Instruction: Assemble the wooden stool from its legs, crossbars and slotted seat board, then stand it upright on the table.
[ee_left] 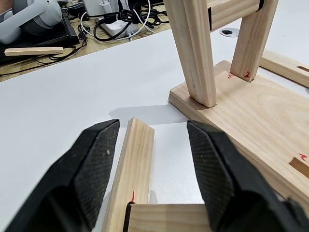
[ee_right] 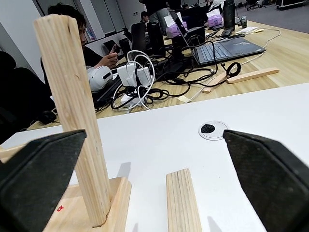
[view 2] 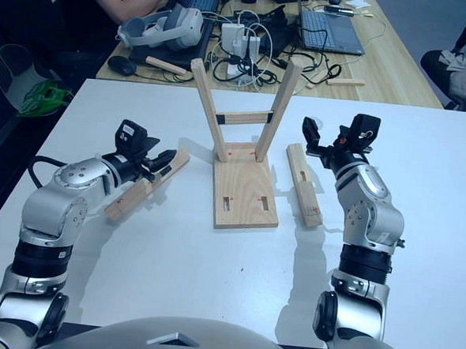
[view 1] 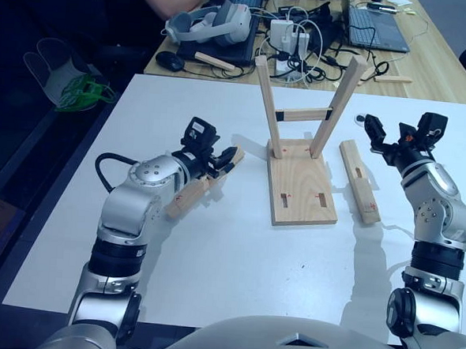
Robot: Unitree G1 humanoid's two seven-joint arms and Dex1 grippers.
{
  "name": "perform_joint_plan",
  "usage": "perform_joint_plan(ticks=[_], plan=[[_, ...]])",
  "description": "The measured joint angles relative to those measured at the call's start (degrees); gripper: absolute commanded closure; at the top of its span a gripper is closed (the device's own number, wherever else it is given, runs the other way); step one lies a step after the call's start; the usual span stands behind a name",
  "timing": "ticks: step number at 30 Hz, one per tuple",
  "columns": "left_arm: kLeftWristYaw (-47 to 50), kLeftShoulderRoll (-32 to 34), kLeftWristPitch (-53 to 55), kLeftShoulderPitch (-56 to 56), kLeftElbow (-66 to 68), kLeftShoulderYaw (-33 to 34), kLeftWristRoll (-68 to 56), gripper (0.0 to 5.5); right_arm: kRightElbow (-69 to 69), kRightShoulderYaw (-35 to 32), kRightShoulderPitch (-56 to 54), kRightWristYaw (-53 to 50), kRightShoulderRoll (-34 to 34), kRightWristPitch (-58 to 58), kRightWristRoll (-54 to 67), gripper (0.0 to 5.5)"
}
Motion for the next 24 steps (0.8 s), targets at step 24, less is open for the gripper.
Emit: perform_joint_plan(ticks=[24], plan=[[-23.89,6.00,-7.19,-26.31,39.20,-15.74,9.60,0.96,-1.46,-0.96,0.42,-3.89,2.30,-0.27,1.79,0.10]])
